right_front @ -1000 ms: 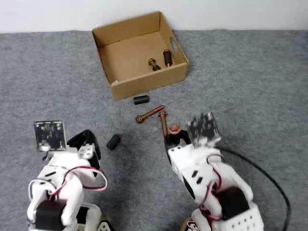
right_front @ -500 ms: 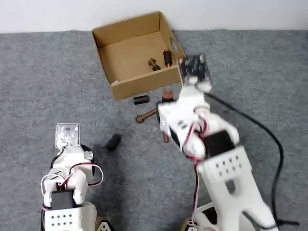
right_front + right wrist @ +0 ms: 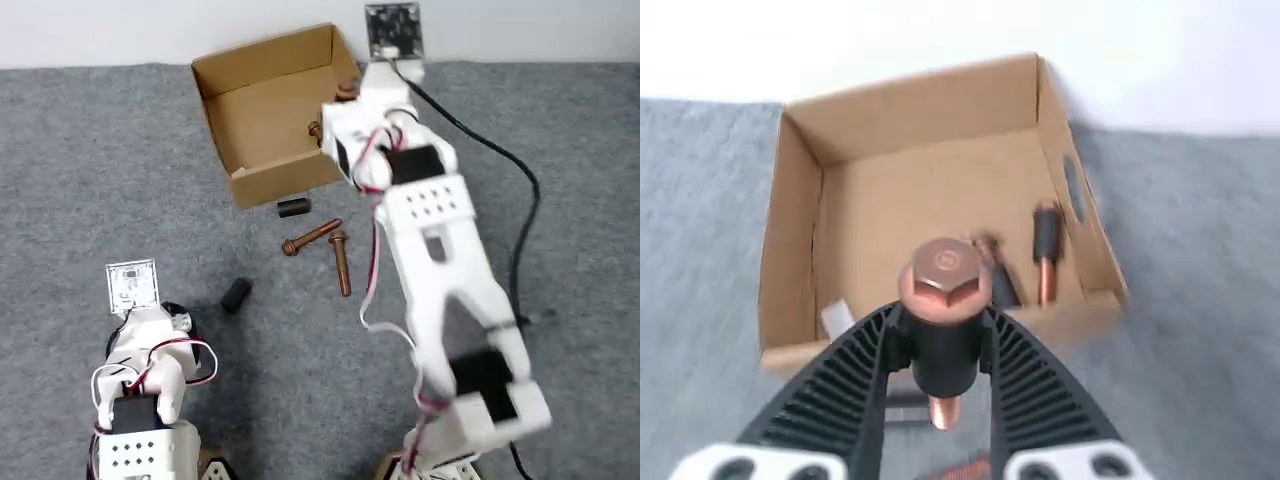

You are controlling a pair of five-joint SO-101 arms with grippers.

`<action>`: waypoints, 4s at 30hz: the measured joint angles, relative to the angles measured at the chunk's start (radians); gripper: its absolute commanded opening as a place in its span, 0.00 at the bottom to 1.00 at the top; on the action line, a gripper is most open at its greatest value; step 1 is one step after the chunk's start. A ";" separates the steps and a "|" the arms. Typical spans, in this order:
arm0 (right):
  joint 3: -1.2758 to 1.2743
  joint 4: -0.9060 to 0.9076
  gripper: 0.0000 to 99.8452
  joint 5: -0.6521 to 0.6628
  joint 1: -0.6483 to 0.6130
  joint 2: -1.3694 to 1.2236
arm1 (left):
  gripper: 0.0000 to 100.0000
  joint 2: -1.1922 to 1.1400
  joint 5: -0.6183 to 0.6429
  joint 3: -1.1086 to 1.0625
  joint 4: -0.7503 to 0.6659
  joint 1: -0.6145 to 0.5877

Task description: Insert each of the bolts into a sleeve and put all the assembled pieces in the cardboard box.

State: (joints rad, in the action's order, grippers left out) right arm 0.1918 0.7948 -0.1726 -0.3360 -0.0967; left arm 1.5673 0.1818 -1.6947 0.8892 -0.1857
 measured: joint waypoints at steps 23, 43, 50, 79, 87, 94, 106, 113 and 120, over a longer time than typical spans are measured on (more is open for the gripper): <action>0.667 -0.037 0.01 0.133 -0.002 -0.818 | 0.00 0.000 0.002 0.000 -0.002 0.000; 0.692 0.144 0.15 0.190 -0.051 -0.790 | 0.00 0.000 0.003 0.000 -0.006 -0.094; 0.692 0.362 0.15 0.190 -0.130 -0.661 | 0.00 0.000 0.005 0.000 -0.032 -0.146; 0.694 0.956 0.16 -0.348 -0.453 -0.615 | 0.00 0.000 0.006 0.000 -0.051 -0.198; 0.694 0.950 0.16 -0.457 -0.471 -0.735 | 0.00 0.000 0.006 0.000 -0.051 -0.198; 0.694 0.852 0.16 -0.466 -0.522 -0.753 | 0.00 0.000 0.006 0.000 -0.051 -0.198; 0.694 0.776 0.16 -0.491 -0.571 -0.753 | 0.00 0.000 0.006 0.000 -0.051 -0.198; 0.694 0.801 0.16 -0.499 -0.571 -0.824 | 0.00 0.000 0.006 0.000 -0.051 -0.198; 0.695 0.796 0.16 -0.499 -0.571 -0.879 | 0.00 0.000 0.006 0.000 -0.051 -0.198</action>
State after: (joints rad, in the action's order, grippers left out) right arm 0.8869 1.5911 -0.6713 -0.9068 -0.9759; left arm 1.5673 0.1880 -1.6947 0.8385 -0.3836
